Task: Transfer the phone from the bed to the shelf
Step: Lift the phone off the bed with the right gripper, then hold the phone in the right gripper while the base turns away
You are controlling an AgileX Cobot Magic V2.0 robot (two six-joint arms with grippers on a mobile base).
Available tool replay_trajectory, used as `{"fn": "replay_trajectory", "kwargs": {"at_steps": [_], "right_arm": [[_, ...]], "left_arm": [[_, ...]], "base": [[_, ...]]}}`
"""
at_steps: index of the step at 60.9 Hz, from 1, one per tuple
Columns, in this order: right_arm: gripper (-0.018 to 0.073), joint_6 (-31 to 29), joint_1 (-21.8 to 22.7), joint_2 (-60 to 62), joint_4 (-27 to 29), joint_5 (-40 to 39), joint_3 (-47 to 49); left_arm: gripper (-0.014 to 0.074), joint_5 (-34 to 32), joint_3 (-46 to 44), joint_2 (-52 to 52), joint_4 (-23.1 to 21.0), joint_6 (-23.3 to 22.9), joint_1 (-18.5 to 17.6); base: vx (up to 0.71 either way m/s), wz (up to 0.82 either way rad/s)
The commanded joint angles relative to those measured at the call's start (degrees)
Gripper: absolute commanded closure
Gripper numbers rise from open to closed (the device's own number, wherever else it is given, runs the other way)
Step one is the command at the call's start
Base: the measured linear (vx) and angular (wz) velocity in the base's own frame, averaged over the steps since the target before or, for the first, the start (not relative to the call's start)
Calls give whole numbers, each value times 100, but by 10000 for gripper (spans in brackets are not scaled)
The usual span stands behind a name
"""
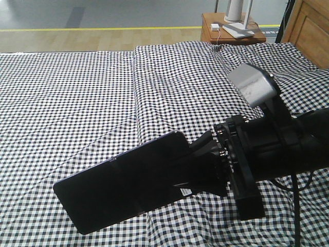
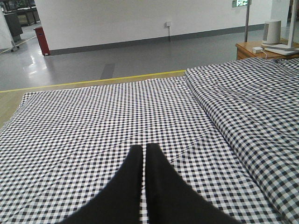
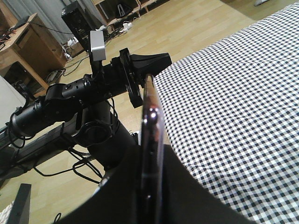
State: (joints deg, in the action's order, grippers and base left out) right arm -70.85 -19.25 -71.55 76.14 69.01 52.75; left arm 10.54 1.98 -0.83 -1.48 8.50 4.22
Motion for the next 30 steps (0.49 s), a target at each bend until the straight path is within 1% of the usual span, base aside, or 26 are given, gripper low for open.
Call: {"fn": "replay_trajectory", "kwargs": {"at_steps": [1, 30], "right_arm": [[561, -8, 3, 153, 526, 475, 137], [561, -8, 3, 153, 490, 475, 137]], "left_arm": [[595, -412, -132, -68, -52, -33, -34], [595, -412, -132, -68, -52, -33, -34]], "base": [[0, 0], [0, 0]]}}
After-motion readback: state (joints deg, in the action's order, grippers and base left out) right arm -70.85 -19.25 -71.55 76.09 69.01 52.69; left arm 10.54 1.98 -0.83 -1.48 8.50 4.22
